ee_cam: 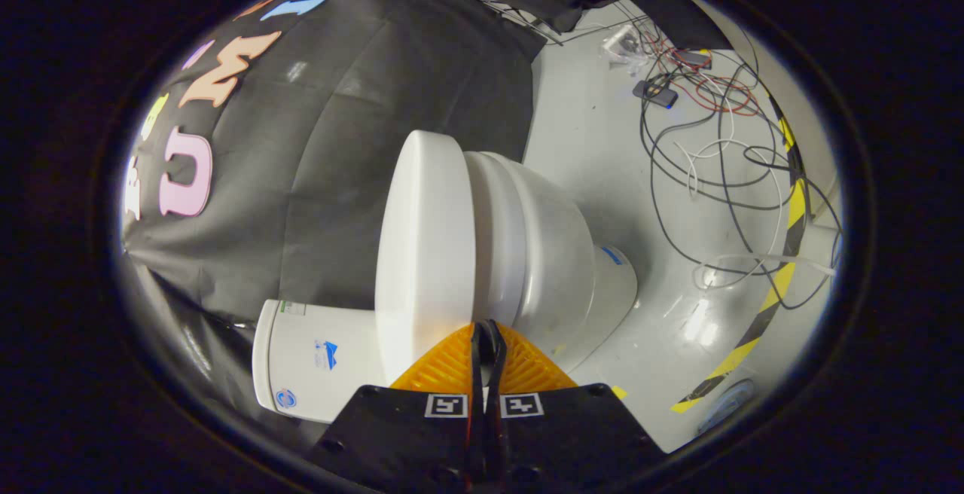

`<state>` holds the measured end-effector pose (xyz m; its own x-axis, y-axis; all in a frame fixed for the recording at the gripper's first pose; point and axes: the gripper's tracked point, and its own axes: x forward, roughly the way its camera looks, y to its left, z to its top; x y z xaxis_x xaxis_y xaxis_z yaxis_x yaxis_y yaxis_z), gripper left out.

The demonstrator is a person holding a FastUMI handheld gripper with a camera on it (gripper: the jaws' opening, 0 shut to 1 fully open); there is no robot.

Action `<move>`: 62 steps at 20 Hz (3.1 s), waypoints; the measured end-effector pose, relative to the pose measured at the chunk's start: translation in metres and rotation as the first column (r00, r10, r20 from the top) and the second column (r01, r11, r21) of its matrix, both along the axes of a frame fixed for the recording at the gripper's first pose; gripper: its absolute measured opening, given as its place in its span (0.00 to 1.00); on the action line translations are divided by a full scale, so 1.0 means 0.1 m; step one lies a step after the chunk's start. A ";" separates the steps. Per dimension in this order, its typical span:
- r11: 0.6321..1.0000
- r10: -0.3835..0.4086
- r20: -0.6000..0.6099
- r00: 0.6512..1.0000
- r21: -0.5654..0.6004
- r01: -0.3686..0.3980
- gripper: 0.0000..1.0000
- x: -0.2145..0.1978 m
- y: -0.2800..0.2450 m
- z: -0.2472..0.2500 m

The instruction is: Open the toilet lid.

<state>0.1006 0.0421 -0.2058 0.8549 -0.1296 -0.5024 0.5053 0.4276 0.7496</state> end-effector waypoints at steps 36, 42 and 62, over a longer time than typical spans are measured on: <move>0.961 0.117 0.136 0.984 -0.265 -0.077 0.01 0.09 0.58 1.13; 0.930 0.154 0.113 0.982 -0.352 -0.105 0.01 0.13 0.71 1.31; 0.832 0.197 0.113 0.974 -0.544 -0.106 0.01 0.33 1.22 1.79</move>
